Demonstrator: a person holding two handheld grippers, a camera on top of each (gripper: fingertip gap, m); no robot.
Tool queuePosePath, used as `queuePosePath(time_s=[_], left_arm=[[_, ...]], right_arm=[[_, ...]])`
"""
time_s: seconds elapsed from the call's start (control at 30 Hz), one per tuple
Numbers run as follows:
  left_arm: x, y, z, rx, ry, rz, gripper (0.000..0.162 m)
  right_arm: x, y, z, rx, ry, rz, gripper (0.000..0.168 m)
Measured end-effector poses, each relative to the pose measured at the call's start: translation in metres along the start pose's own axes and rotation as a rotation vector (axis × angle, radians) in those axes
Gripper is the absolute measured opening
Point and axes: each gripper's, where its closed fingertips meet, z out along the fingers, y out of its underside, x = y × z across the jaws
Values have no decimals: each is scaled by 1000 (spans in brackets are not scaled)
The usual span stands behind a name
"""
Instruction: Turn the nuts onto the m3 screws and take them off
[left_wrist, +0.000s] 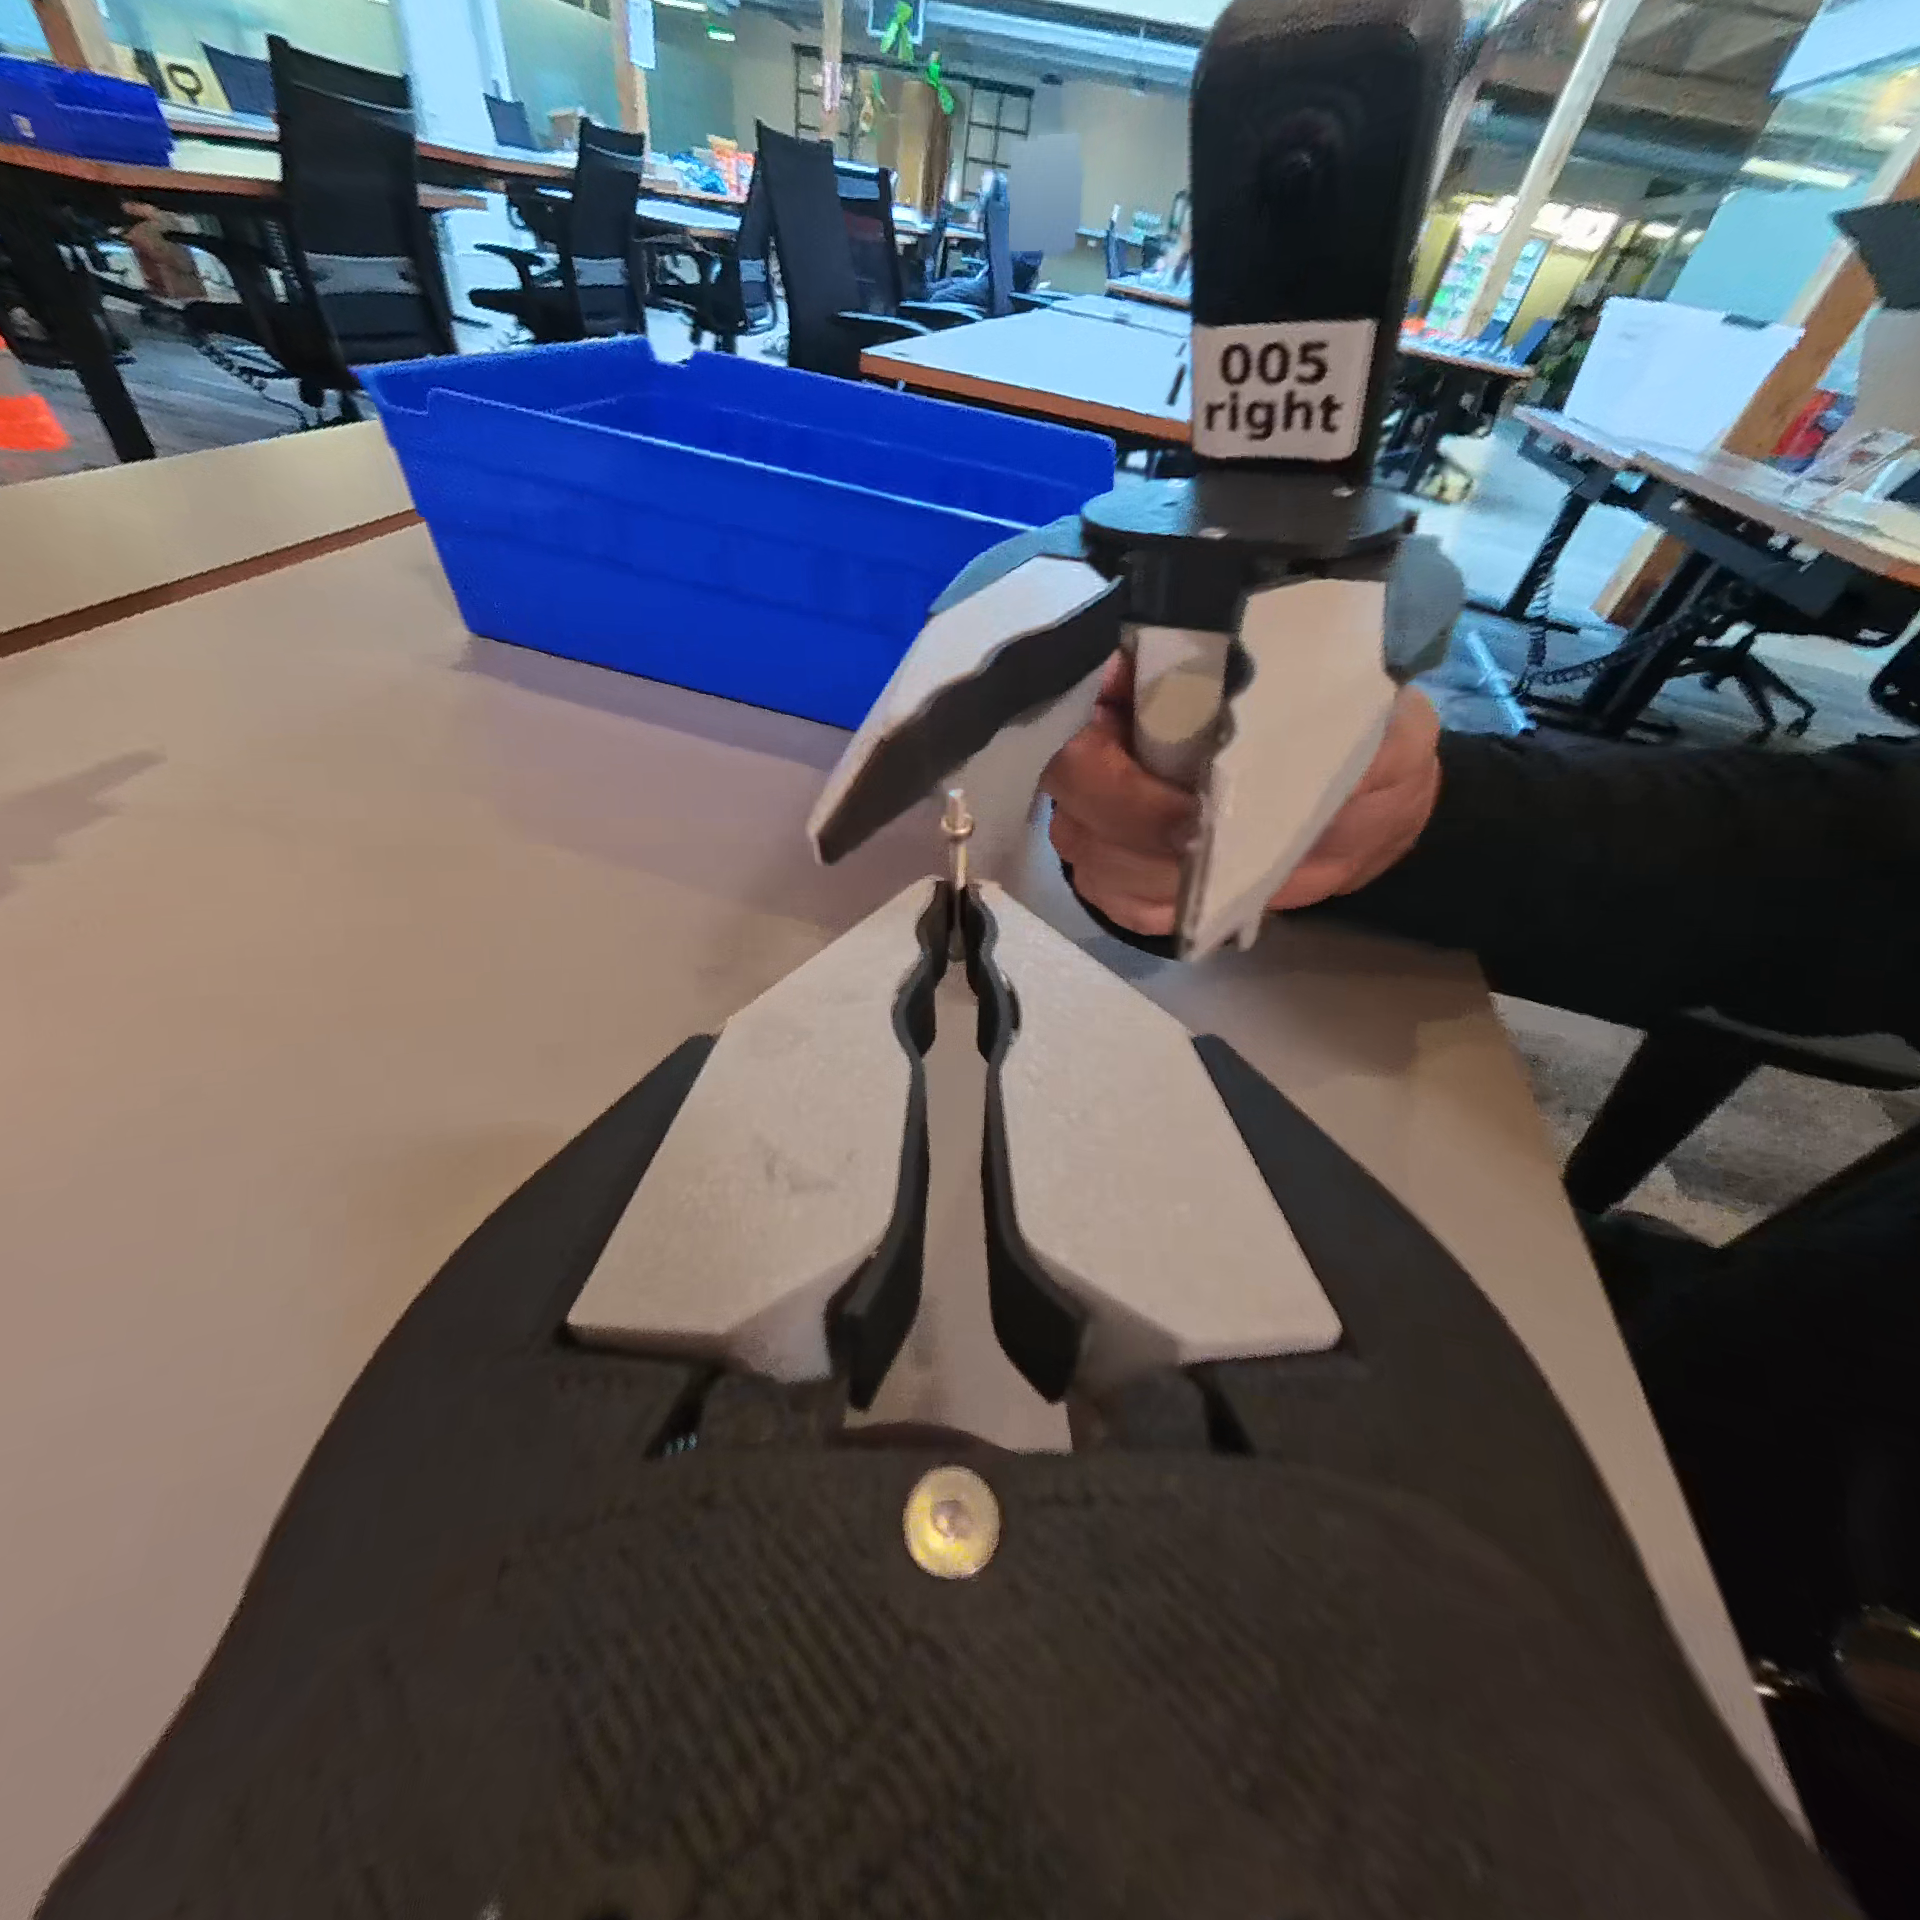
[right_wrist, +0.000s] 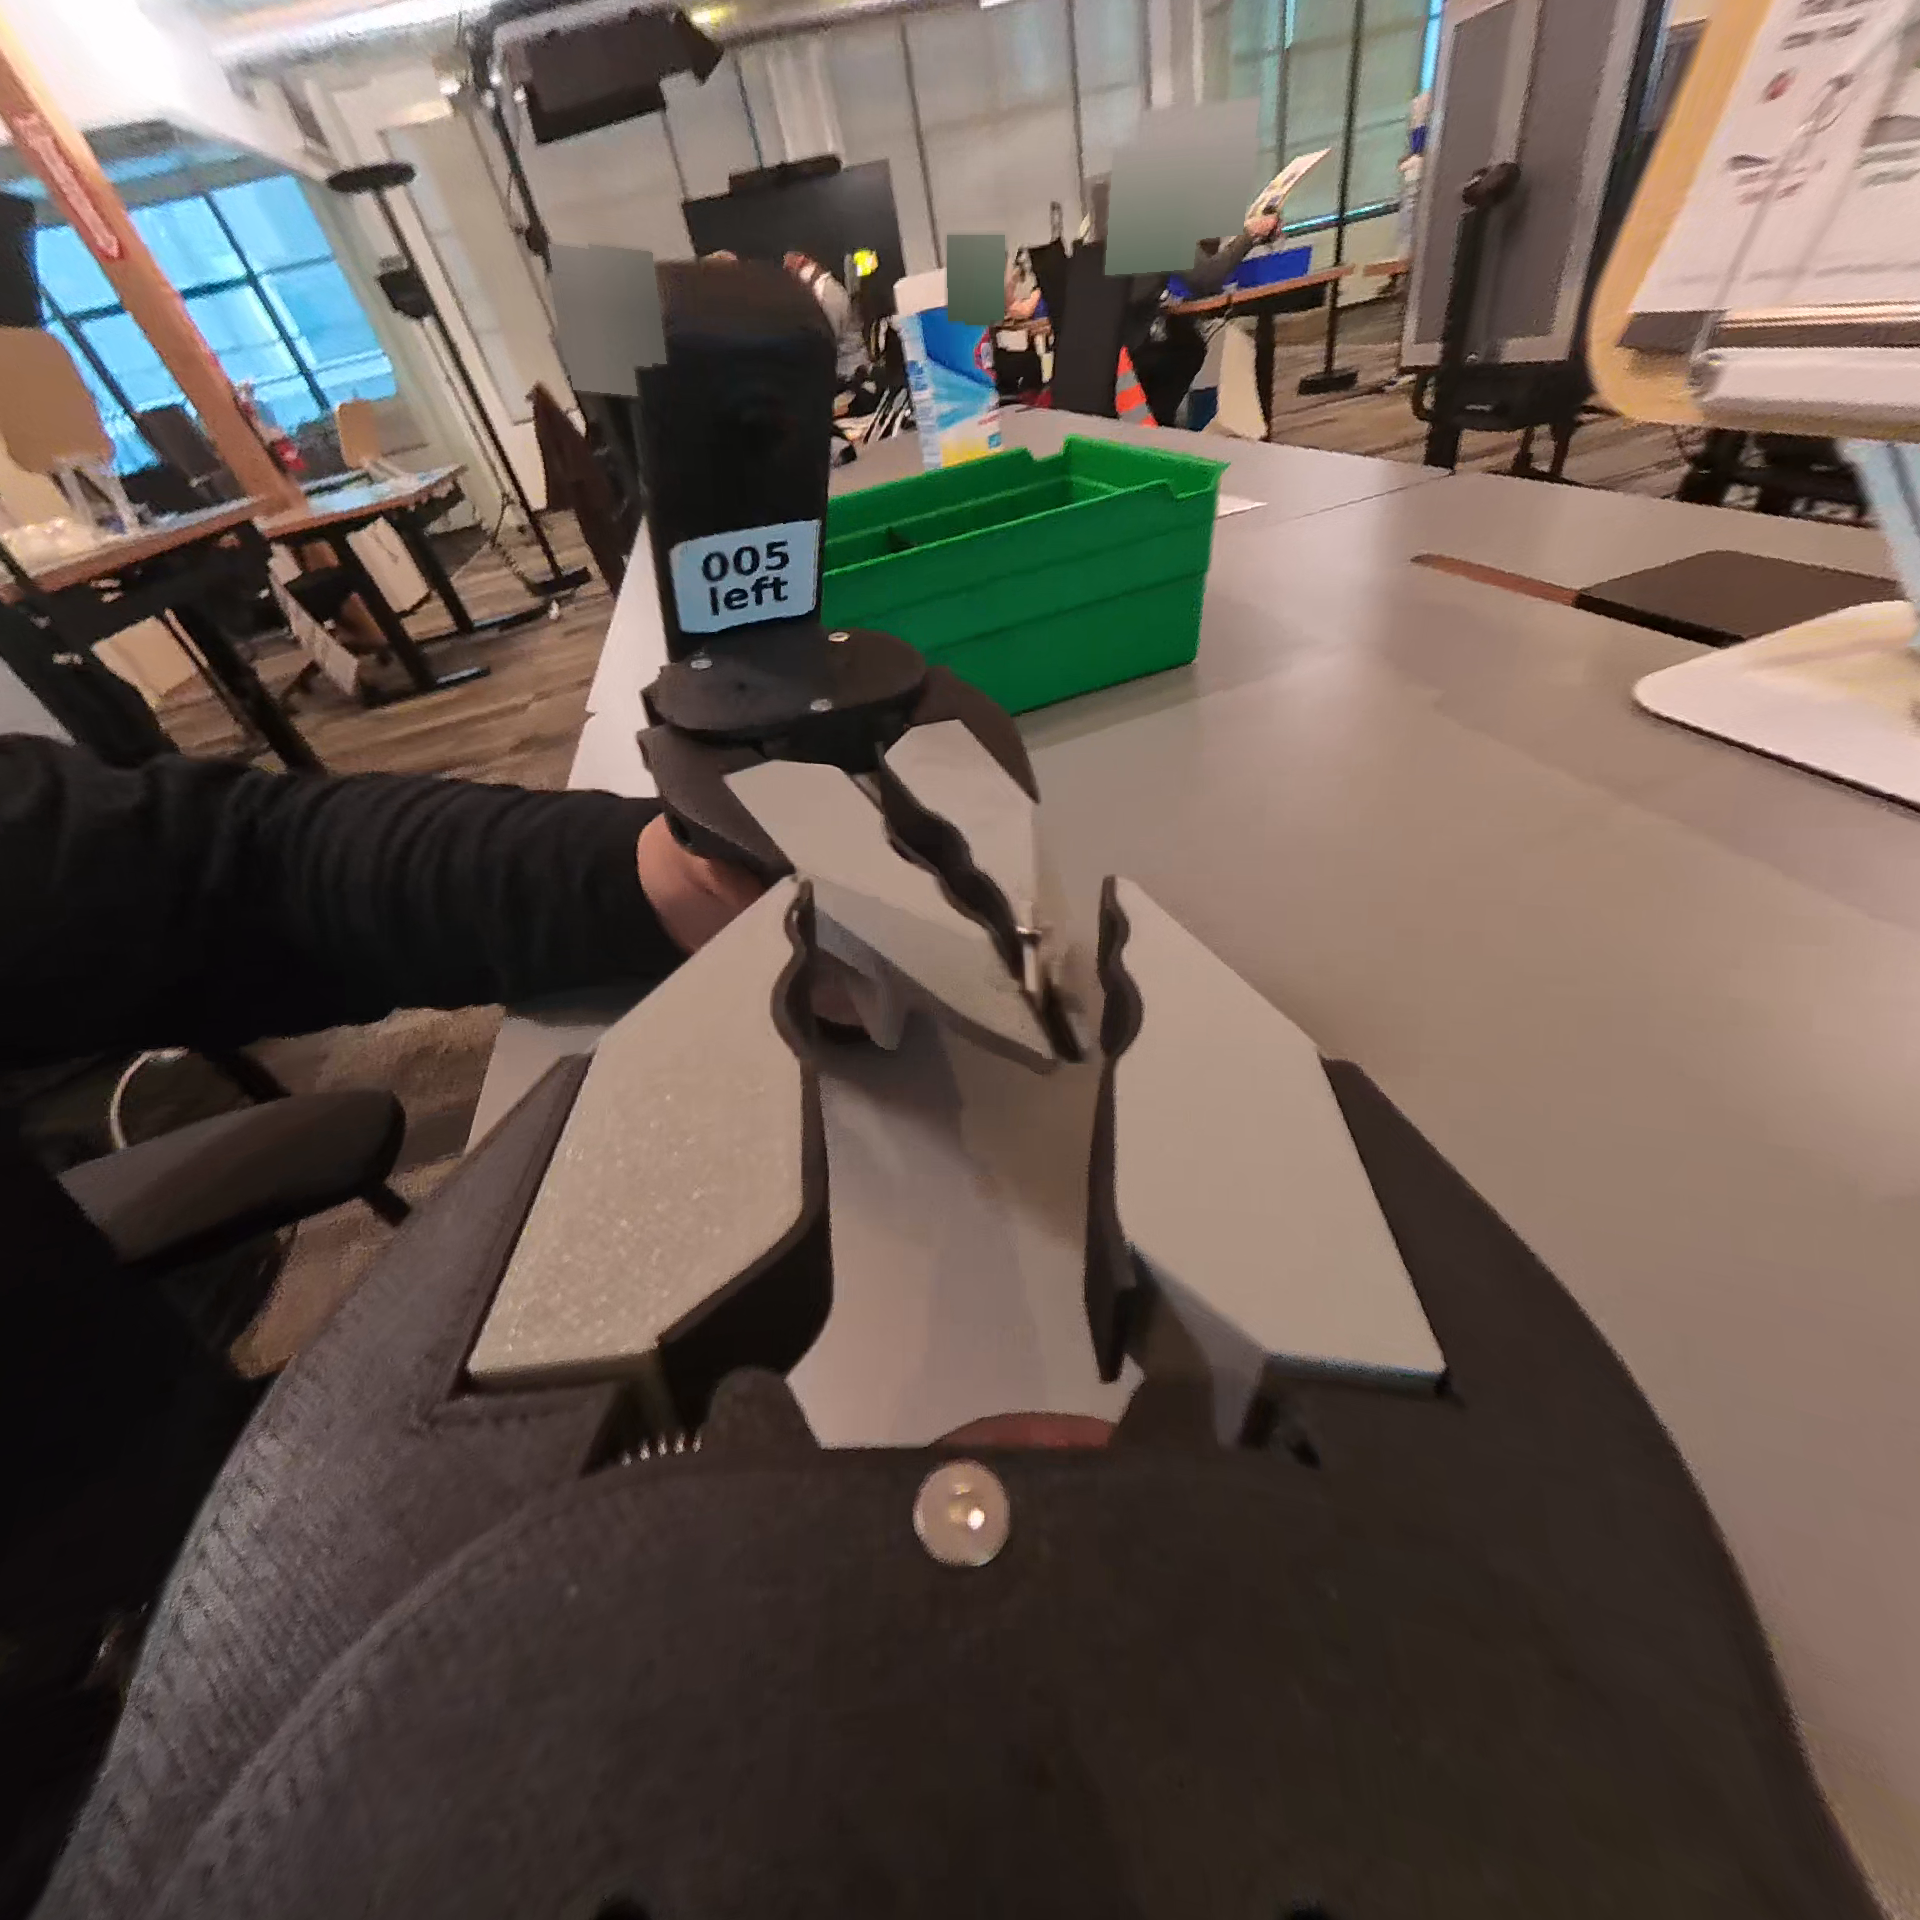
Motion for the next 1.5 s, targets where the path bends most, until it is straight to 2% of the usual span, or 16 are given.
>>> queuePosePath(time_s=[0.03, 0.1, 0.17, 0.3, 0.37, 0.53, 0.57, 0.6, 0.73, 0.83, 0.87, 0.93, 1.07, 1.23, 1.4, 1.5], left_arm=[[-3, 1, 1, -8, -21, 13, 0], [-11, 0, -2, -2, -54, 4, 0], [-24, -2, -10, 14, -98, -30, 0], [-23, -5, -13, 40, -60, -53, 0], [-9, -6, -8, 40, -8, -38, 0], [-13, -1, -4, -2, -62, 4, 0], [-19, -1, -7, 8, -80, -25, 0], [-23, -1, -9, 6, -85, -40, 0], [-22, 0, -9, 2, -79, -29, 0], [-9, 3, -2, -27, -56, 17, 0], [-7, 4, 0, -35, -52, 30, 0], [-2, 6, 2, -46, -37, 34, 0], [-4, 3, 1, -26, -32, -14, 1], [-17, 2, -2, -23, -101, -12, 29], [-24, 2, -5, -22, -129, -14, 28], [-28, 3, -7, -27, -140, -34, 26]], right_arm=[[-5, 0, 1, -2, -19, -11, 46], [-3, -3, -3, 7, 4, -15, 51], [-10, -10, -10, 55, -53, -8, 21], [10, -13, -12, 75, 52, 26, 66], [6, -6, -5, 41, 27, 30, 65], [0, -1, -4, -1, 35, -51, 44], [-6, -6, -8, 28, -8, -55, 16], [-8, -13, -13, 73, -25, -39, 10], [11, -16, -17, 89, 71, -14, 26], [18, -4, -9, 21, 107, 2, 28], [17, -1, -7, 8, 100, -2, 25], [15, 2, -5, -15, 94, -21, 0], [24, 0, -12, 3, 131, 6, 0], [46, -12, -39, 80, 277, 23, 0], [30, -71, -102, 235, 505, -178, 0], [53, -95, -167, 123, 794, -274, 0]])
